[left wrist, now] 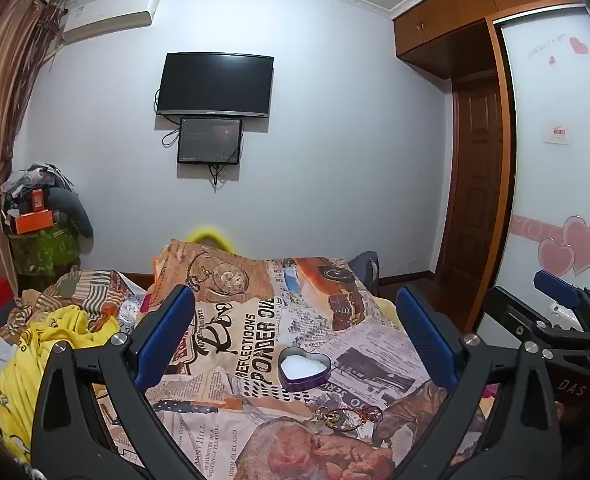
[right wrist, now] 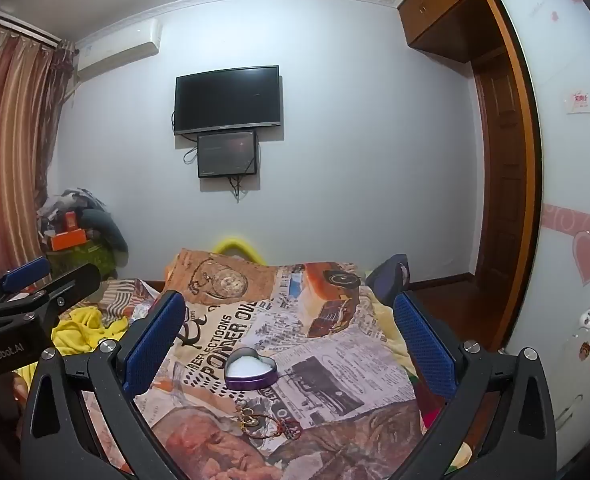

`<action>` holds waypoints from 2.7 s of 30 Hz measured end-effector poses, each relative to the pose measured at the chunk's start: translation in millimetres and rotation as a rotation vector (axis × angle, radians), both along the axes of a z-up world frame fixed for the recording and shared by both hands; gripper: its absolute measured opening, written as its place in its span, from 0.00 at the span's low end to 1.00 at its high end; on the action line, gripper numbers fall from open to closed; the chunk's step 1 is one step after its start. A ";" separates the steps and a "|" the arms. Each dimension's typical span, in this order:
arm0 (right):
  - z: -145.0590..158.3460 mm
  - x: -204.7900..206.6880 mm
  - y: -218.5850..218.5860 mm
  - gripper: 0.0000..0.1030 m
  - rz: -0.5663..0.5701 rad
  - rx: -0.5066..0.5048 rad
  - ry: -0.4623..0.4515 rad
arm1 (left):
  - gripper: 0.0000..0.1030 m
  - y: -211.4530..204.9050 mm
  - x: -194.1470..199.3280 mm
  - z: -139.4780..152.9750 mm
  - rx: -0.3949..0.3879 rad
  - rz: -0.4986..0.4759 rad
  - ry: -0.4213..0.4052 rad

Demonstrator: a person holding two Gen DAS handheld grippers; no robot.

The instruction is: Organize jewelry

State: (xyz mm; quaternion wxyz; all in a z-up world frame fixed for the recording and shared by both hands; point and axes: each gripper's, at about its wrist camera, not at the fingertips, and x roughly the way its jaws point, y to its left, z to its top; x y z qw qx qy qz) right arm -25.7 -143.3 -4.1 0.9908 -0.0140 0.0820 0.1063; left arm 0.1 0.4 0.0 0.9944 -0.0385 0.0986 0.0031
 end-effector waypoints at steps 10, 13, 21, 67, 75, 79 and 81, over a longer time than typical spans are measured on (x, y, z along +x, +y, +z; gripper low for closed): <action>6.5 1.4 1.9 1.00 0.000 0.008 0.000 | 0.98 -2.6 -1.1 -8.0 0.005 0.001 0.000; 5.8 0.9 4.1 1.00 -0.001 0.007 0.002 | 0.98 -1.6 0.6 -10.9 0.005 0.001 0.003; -0.7 3.7 1.3 1.00 0.007 0.007 0.007 | 0.98 -0.4 6.6 -11.7 0.008 -0.003 0.011; 0.6 0.4 3.0 1.00 0.019 0.010 -0.002 | 0.98 -3.2 5.2 -10.1 0.010 -0.005 0.014; 0.2 -1.2 5.2 1.00 0.019 0.012 0.002 | 0.98 -4.6 4.0 -12.9 0.011 -0.007 0.017; 0.8 -0.5 8.0 1.00 0.021 0.013 0.008 | 0.98 -5.4 3.8 -15.7 0.012 -0.008 0.022; 1.6 1.8 6.1 1.00 0.023 0.015 0.013 | 0.98 -6.0 4.6 -17.5 0.012 -0.008 0.027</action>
